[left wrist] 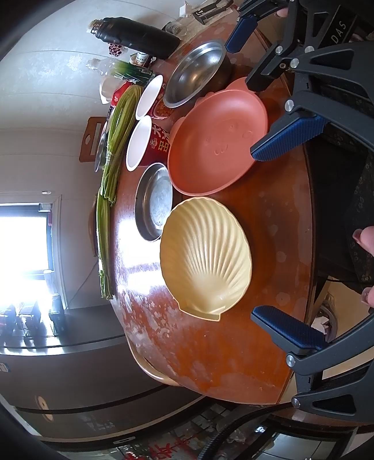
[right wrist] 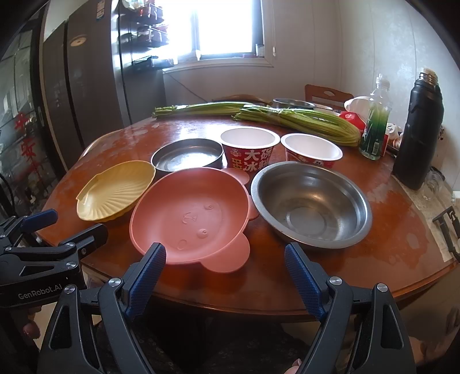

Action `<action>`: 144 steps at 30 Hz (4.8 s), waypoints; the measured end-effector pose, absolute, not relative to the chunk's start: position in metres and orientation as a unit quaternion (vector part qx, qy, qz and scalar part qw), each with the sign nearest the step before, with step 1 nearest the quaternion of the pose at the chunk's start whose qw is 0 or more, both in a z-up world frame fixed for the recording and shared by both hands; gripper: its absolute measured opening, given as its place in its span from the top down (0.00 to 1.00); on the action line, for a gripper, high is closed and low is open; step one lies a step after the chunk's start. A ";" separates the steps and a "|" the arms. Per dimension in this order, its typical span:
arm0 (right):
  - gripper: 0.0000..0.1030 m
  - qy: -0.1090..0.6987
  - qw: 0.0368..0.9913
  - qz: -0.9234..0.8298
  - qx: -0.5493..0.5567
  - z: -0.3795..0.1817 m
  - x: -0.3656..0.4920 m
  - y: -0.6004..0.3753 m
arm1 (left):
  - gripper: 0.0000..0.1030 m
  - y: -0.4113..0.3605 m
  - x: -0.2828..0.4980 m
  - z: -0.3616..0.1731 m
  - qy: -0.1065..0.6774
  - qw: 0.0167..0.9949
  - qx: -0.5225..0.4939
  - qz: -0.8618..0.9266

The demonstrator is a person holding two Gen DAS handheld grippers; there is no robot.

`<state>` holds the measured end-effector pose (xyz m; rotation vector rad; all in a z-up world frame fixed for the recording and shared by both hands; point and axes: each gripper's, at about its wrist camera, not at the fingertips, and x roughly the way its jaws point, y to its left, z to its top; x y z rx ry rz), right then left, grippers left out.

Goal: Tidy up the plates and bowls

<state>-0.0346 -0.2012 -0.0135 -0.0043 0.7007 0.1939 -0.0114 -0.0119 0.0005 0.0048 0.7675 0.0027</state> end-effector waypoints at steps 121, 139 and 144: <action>0.52 0.474 0.837 0.274 -0.011 -0.018 0.156 -0.022 | 0.56 0.142 0.161 -0.025 0.457 0.887 -0.067 0.012; 0.52 0.438 0.859 0.264 -0.012 0.006 0.144 -0.040 | 0.45 0.148 0.140 -0.003 0.431 0.899 -0.073 0.025; 0.52 0.428 0.864 0.266 -0.010 0.016 0.136 -0.047 | 0.42 0.144 0.126 0.010 0.416 0.906 -0.075 0.026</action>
